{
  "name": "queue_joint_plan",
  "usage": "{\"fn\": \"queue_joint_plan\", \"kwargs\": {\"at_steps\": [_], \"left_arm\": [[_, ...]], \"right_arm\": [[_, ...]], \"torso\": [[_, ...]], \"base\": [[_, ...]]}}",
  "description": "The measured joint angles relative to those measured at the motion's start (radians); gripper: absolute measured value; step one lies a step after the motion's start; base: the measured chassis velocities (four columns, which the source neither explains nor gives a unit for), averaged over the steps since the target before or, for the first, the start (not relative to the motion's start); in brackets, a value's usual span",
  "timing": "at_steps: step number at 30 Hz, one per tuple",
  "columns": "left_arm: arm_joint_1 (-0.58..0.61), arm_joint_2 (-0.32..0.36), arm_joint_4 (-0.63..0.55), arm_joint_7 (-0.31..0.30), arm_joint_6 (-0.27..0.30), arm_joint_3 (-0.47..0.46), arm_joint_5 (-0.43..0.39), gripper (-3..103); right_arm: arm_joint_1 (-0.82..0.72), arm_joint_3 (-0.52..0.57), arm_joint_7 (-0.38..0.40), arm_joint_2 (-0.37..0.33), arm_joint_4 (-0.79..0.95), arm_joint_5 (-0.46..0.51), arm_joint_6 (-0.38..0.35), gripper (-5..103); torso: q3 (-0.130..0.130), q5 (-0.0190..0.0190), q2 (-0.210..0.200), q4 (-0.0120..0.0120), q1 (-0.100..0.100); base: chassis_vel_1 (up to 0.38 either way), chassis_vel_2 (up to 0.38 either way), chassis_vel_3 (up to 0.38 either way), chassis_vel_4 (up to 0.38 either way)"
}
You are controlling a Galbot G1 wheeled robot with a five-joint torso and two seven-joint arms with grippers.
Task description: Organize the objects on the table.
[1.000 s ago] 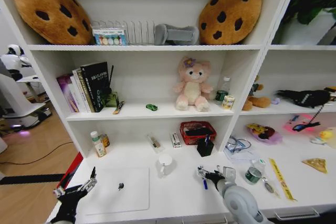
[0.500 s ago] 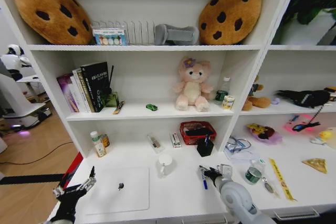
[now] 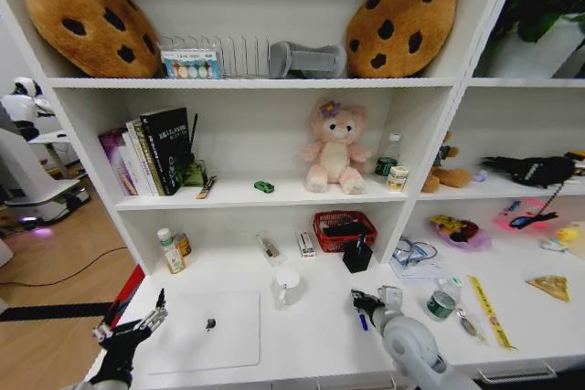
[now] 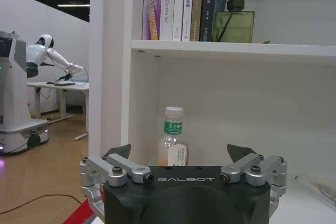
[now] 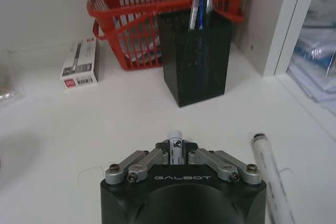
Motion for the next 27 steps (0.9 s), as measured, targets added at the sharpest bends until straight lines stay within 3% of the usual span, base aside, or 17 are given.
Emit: {"fn": "queue_joint_plan", "kwargs": {"at_steps": [1, 4, 5, 7, 8, 10, 16, 27], "left_arm": [[0.0, 0.0, 0.0, 0.0, 0.0, 0.0, 0.0, 100], [0.0, -0.002, 0.005, 0.0, -0.001, 0.002, -0.002, 100], [0.0, -0.002, 0.005, 0.0, -0.001, 0.002, -0.002, 100], [-0.002, -0.002, 0.009, 0.0, -0.001, 0.005, -0.001, 100], [-0.002, -0.002, 0.009, 0.0, -0.001, 0.005, -0.001, 100], [-0.004, -0.002, 0.01, -0.001, -0.001, 0.008, 0.0, 100], [-0.004, -0.003, 0.012, -0.001, -0.001, 0.013, 0.007, 100], [-0.022, 0.008, -0.003, -0.006, 0.005, 0.019, 0.001, 100]], "right_arm": [[0.0, 0.0, 0.0, 0.0, 0.0, 0.0, 0.0, 12], [-0.012, 0.015, -0.075, -0.014, 0.028, -0.194, 0.14, 12], [-0.012, 0.015, -0.075, -0.014, 0.028, -0.194, 0.14, 12], [-0.015, 0.028, -0.141, -0.021, 0.025, -0.347, 0.283, 12], [-0.015, 0.028, -0.141, -0.021, 0.025, -0.347, 0.283, 12], [-0.005, 0.038, -0.184, -0.025, 0.005, -0.466, 0.407, 12], [0.061, 0.018, -0.205, -0.013, -0.046, -0.573, 0.488, 12], [0.306, -0.084, -0.216, 0.001, -0.241, -0.561, 0.542, 12]], "torso": [[0.0, 0.0, 0.0, 0.0, 0.0], [0.0, -0.0002, 0.0, -0.0001, 0.0], [0.0, -0.0002, 0.0, -0.0001, 0.0], [0.0, -0.0001, 0.0, -0.0001, 0.0], [0.0, -0.0001, 0.0, -0.0001, 0.0], [0.0, -0.0001, 0.0, -0.0001, 0.0], [0.0, 0.0, 0.0, -0.0002, 0.0], [0.0, -0.0001, 0.0, 0.0, 0.0]], "base": [[0.0, 0.0, 0.0, 0.0], [0.0, 0.0, 0.0, 0.0], [0.0, 0.0, 0.0, 0.0], [0.0, 0.0, 0.0, 0.0], [0.0, 0.0, 0.0, 0.0], [0.0, 0.0, 0.0, 0.0], [0.0, 0.0, 0.0, 0.0], [0.0, 0.0, 0.0, 0.0]]}}
